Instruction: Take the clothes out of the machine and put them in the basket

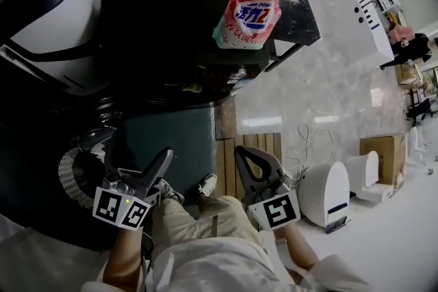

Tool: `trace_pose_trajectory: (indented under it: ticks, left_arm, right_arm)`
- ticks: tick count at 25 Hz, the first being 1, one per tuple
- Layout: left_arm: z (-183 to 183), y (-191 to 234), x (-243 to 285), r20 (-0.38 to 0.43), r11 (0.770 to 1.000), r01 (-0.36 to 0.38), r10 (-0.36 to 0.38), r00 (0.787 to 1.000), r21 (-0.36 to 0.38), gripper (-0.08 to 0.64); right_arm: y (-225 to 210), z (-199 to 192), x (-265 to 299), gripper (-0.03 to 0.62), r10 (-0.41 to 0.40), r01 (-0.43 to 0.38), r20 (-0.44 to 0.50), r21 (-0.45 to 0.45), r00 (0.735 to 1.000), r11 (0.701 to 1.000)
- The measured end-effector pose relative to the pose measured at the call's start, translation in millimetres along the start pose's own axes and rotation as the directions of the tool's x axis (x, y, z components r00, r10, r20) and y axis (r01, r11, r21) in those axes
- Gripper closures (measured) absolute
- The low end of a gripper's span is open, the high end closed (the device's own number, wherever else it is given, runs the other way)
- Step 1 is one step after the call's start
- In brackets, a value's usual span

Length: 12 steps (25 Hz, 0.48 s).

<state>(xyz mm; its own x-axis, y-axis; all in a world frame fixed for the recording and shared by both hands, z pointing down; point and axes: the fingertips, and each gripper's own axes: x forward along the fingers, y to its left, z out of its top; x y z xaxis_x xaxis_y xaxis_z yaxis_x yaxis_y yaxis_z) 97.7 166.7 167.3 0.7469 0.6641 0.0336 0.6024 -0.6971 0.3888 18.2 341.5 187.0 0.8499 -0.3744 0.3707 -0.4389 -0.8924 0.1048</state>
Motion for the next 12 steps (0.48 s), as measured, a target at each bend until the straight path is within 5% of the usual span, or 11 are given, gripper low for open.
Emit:
trace_pose_trajectory:
  ticks: [12]
  left_arm:
    - [-160,101,47,-0.004,0.999,0.046,-0.046,0.999,0.01,0.043]
  right_arm:
    - [14,-111,130,0.581,-0.019,0.026,0.123,-0.061,0.992,0.998]
